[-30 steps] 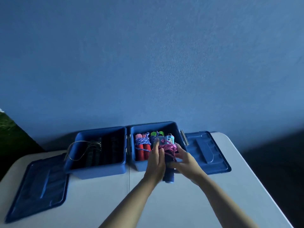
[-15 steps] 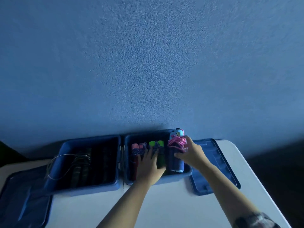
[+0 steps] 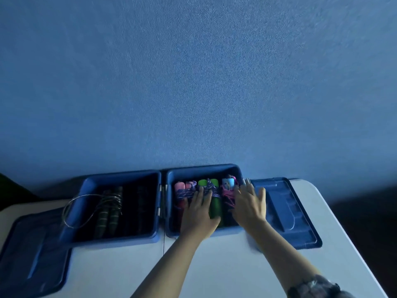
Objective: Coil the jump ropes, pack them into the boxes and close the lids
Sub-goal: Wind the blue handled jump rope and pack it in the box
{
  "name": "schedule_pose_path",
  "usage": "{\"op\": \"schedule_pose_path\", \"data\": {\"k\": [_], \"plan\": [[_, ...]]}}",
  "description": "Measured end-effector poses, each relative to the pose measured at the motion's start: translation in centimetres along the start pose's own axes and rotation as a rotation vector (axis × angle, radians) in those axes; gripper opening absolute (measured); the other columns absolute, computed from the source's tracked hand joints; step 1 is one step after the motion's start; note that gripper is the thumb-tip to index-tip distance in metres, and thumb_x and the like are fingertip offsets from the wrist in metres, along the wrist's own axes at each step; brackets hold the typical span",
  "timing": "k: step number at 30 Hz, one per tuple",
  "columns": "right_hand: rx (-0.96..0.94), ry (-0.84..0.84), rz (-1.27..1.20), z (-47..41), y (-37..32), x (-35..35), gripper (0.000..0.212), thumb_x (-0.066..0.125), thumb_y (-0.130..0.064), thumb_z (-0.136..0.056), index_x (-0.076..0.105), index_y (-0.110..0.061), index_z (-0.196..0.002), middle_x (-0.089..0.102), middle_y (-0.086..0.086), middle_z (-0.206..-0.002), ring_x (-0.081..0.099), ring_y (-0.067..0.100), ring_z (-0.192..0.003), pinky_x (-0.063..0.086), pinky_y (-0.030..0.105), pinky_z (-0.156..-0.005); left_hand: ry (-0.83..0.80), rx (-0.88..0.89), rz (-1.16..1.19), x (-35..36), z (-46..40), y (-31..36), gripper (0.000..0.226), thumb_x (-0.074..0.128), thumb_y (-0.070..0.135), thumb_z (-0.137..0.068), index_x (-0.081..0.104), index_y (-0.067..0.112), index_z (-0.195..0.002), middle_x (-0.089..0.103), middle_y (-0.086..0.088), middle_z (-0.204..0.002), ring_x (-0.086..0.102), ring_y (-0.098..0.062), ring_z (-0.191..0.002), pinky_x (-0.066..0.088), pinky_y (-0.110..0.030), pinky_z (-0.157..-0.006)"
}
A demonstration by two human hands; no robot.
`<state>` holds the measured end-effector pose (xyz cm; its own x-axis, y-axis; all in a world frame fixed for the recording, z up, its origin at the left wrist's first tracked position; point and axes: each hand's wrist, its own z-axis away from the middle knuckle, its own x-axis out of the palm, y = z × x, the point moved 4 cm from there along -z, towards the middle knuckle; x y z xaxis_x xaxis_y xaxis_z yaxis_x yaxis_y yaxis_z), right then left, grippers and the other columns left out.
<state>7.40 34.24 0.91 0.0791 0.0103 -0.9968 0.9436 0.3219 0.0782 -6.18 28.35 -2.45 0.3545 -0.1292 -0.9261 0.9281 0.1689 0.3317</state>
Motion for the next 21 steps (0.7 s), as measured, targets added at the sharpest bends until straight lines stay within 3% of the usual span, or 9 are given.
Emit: {"op": "schedule_pose_path", "data": {"k": [3,5,7,9,11,13,16,18,21], "plan": [[-0.013,-0.033,-0.037,0.1,0.3,0.5,0.069,0.060,-0.036,-0.083,0.031,-0.017,-0.143,0.037,0.001,-0.145,0.019,0.021,-0.141,0.020,0.045,-0.105,-0.020,-0.016,-0.009,0.0,0.0,0.0,0.080,0.044,0.053,-0.091,0.000,0.028,-0.154,-0.014,-0.001,-0.160,-0.010,-0.015,-0.148,-0.006,-0.043,-0.118],[-0.043,-0.058,-0.092,0.2,0.8,0.6,0.070,0.054,-0.047,-0.087,0.026,-0.021,-0.146,0.034,-0.002,-0.143,0.023,0.023,-0.136,0.024,0.044,-0.104,-0.027,-0.023,-0.010,0.0,0.1,0.0,0.077,0.038,0.057,-0.093,-0.001,0.029,-0.153,-0.016,0.000,-0.159,-0.011,-0.014,-0.147,-0.006,-0.043,-0.119],[-0.074,0.025,-0.274,0.9,2.0,0.8,0.063,0.048,-0.050,-0.090,0.029,-0.027,-0.145,0.036,-0.002,-0.138,0.033,0.026,-0.124,0.031,0.042,-0.100,-0.031,-0.023,0.013,-0.1,0.3,0.1,0.074,0.033,0.059,-0.094,0.000,0.029,-0.154,-0.017,0.001,-0.159,-0.010,-0.013,-0.147,-0.008,-0.042,-0.119],[0.037,0.214,-0.573,2.6,4.5,1.4,0.050,0.048,-0.038,-0.094,0.036,-0.026,-0.142,0.042,0.001,-0.134,0.043,0.025,-0.118,0.038,0.041,-0.097,-0.040,-0.027,0.020,-0.2,0.4,0.4,0.075,0.033,0.060,-0.094,0.001,0.029,-0.154,-0.017,0.002,-0.159,-0.008,-0.011,-0.147,-0.010,-0.041,-0.118],[0.289,0.289,-0.814,4.6,7.5,3.1,0.047,0.049,-0.021,-0.095,0.038,-0.019,-0.141,0.044,0.004,-0.136,0.044,0.025,-0.120,0.039,0.038,-0.098,-0.060,-0.030,-0.007,-0.2,0.5,0.6,0.081,0.036,0.063,-0.091,-0.001,0.028,-0.154,-0.019,0.002,-0.159,-0.009,-0.011,-0.147,-0.011,-0.042,-0.118],[0.375,0.096,-0.742,6.1,9.4,6.2,0.057,0.055,-0.020,-0.089,0.036,-0.013,-0.142,0.039,0.007,-0.145,0.038,0.028,-0.129,0.035,0.040,-0.104,-0.094,-0.035,-0.038,-0.1,0.4,0.8,0.088,0.039,0.064,-0.088,-0.005,0.027,-0.153,-0.022,0.001,-0.158,-0.011,-0.013,-0.147,-0.011,-0.045,-0.118],[0.274,-0.326,-0.494,8.1,9.9,10.6,0.093,0.065,-0.055,-0.077,0.019,-0.020,-0.149,0.010,-0.006,-0.158,0.005,0.021,-0.146,0.013,0.050,-0.115,-0.124,-0.041,-0.046,0.3,0.6,1.2,0.093,0.042,0.065,-0.085,-0.008,0.026,-0.153,-0.024,-0.001,-0.157,-0.014,-0.014,-0.147,-0.011,-0.047,-0.118],[0.244,-0.392,-0.436,8.8,9.9,11.7,0.106,0.062,-0.070,-0.069,0.013,-0.022,-0.150,0.002,-0.009,-0.158,-0.008,0.017,-0.146,0.005,0.054,-0.114,-0.127,-0.036,-0.049,0.5,0.9,1.4,0.094,0.043,0.065,-0.084,-0.009,0.025,-0.153,-0.025,-0.001,-0.157,-0.015,-0.014,-0.146,-0.011,-0.048,-0.118],[0.223,-0.349,-0.397,9.1,9.6,11.6,0.103,0.058,-0.072,-0.070,0.015,-0.022,-0.150,0.004,-0.008,-0.159,-0.008,0.016,-0.146,0.006,0.059,-0.113,-0.132,-0.033,-0.064,0.6,1.5,1.6,0.094,0.041,0.065,-0.085,-0.010,0.026,-0.152,-0.025,-0.002,-0.157,-0.016,-0.014,-0.146,-0.012,-0.048,-0.117]]}}
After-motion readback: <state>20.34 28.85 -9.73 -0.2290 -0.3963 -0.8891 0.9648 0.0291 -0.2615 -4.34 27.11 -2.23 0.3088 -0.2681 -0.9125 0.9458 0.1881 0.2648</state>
